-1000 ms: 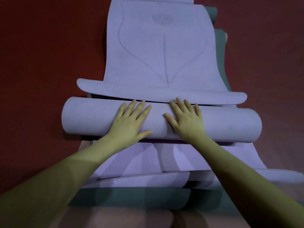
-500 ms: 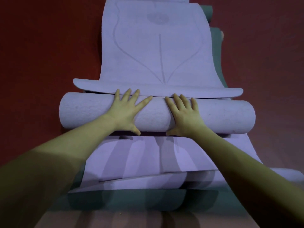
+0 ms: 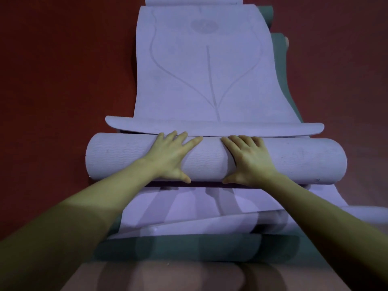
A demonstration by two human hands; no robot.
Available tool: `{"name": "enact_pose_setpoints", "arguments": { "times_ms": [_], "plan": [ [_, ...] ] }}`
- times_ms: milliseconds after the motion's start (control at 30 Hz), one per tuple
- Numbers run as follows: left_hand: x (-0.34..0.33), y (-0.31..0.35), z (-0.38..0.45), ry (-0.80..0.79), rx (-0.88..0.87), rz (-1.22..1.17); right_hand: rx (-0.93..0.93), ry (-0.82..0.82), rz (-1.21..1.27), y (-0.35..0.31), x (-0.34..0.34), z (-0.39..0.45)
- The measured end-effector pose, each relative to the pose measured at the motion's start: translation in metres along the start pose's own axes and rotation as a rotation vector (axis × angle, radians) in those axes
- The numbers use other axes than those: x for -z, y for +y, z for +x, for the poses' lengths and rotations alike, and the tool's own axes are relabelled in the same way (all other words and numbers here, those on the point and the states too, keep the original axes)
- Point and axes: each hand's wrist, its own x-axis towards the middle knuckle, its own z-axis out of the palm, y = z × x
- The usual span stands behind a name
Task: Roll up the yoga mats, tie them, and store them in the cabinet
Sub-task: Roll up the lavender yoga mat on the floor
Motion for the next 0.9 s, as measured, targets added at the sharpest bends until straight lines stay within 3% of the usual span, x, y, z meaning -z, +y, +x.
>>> {"name": "enact_pose_setpoints", "arguments": {
  "times_ms": [400, 567, 733, 900],
  "plan": [
    [0.0, 0.007, -0.022, -0.072, -0.086, -0.113, 0.018, -0.185, 0.103, -0.006, 0.019, -0.032],
    [-0.001, -0.011, -0.02, -0.022, -0.045, -0.106, -0.007, -0.005, 0.091, 0.003, 0.003, -0.034],
    [-0.011, -0.007, -0.009, 0.327, -0.018, -0.063, -0.207, 0.236, -0.035, -0.008, -0.007, -0.013],
    [-0.018, 0.0, 0.01, 0.325, 0.022, -0.053, -0.182, 0.247, -0.031, -0.009, -0.011, -0.006]
  ]
}}
